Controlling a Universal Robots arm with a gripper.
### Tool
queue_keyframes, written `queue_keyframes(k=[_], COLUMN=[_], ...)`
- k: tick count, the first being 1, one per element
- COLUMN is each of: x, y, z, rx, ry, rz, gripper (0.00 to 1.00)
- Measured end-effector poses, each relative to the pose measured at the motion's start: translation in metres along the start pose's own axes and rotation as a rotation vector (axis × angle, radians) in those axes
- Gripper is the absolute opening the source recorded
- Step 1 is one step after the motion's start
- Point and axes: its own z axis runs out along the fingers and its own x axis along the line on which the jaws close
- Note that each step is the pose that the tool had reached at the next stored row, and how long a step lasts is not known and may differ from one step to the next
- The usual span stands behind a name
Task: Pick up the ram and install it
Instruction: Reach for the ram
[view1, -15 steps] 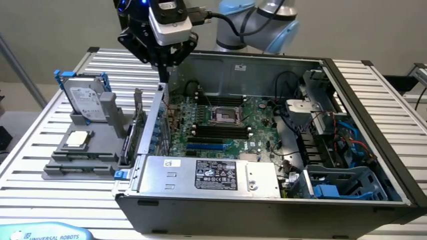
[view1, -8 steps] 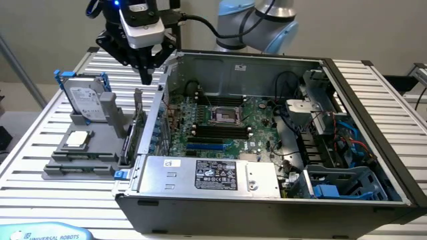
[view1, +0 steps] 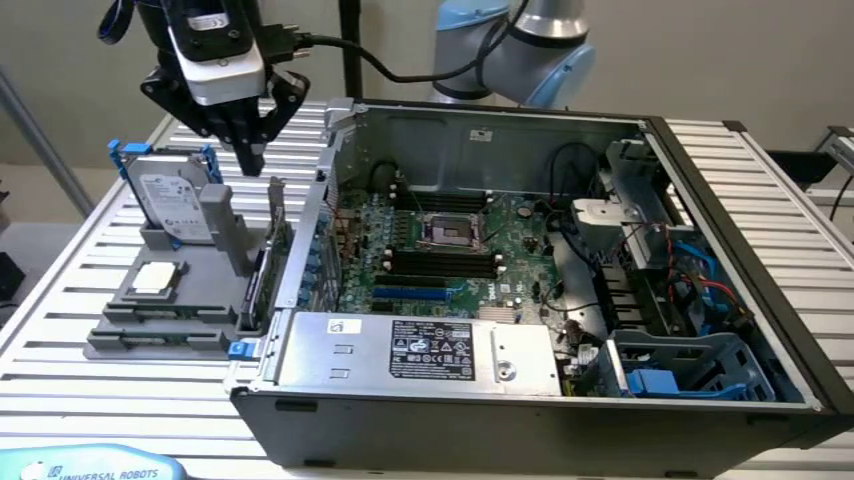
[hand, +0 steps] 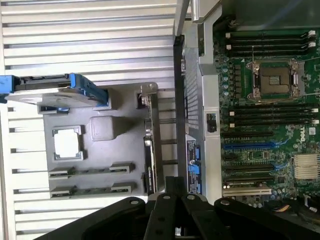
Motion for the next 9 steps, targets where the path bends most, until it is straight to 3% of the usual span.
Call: queue_keyframes(k=[9], x=[0.040], y=[-0.0104], z=[0.0047], rx=[-0.0001], ry=[-0.0001], rz=[0.000], gripper=[0.11])
